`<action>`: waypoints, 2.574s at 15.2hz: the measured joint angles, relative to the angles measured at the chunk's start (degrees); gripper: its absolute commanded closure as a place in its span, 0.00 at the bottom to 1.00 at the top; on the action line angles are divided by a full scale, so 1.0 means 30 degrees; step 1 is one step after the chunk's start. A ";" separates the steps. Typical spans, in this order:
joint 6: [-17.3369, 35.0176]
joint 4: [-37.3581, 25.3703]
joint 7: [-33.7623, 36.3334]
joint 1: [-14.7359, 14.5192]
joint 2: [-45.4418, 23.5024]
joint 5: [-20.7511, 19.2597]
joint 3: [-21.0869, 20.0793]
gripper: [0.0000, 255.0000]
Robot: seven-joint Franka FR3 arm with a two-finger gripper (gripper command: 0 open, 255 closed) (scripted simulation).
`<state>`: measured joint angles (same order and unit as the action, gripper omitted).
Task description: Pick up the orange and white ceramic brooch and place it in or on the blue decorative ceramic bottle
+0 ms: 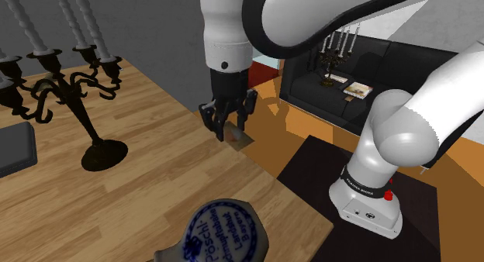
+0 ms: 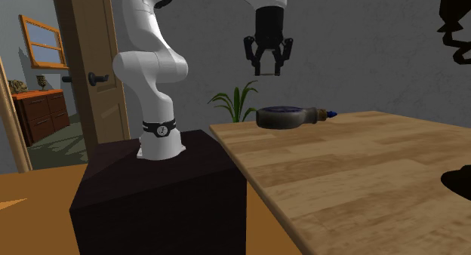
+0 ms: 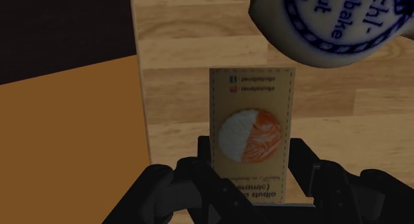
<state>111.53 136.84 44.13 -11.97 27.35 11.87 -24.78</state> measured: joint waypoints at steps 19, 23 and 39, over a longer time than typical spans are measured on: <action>-0.0400 -0.4826 0.7052 -0.1017 -0.3932 -0.0422 -0.5350 1.00; 0.0631 -0.4180 0.7304 -0.1005 -0.4370 -0.0581 -0.5662 1.00; 0.3039 -0.2526 0.7638 -0.0937 -0.5254 -0.0948 -0.6152 0.00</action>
<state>120.64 129.26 67.04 -14.78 11.58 9.03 -43.24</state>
